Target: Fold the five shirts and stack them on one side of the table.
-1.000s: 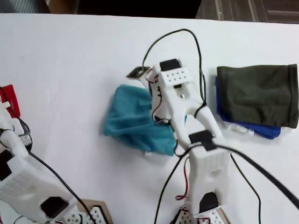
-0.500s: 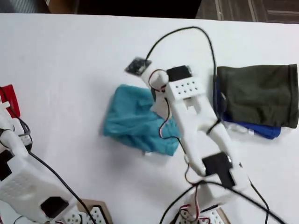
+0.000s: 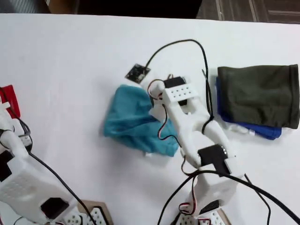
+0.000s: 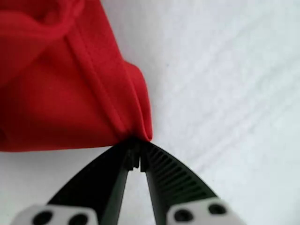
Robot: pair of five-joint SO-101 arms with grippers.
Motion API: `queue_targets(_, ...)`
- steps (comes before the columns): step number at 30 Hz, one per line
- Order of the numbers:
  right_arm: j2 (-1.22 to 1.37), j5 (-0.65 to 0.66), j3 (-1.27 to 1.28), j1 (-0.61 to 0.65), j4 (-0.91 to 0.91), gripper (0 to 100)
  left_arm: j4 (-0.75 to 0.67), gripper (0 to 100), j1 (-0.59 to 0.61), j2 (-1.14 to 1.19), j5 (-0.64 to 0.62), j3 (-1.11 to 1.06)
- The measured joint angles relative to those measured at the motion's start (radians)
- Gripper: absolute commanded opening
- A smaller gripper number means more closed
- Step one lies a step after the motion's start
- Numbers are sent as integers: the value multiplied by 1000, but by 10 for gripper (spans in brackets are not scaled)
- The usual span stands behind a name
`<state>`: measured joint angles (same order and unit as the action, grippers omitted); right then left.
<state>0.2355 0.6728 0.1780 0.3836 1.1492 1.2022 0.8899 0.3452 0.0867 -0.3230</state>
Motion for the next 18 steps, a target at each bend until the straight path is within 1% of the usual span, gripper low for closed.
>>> queue_targets(11,5,0,0,0,178,22,0,27,0,0,0,0)
queue_targets(18,-2,0,12,0,193,22,0,27,0,0,0,0)
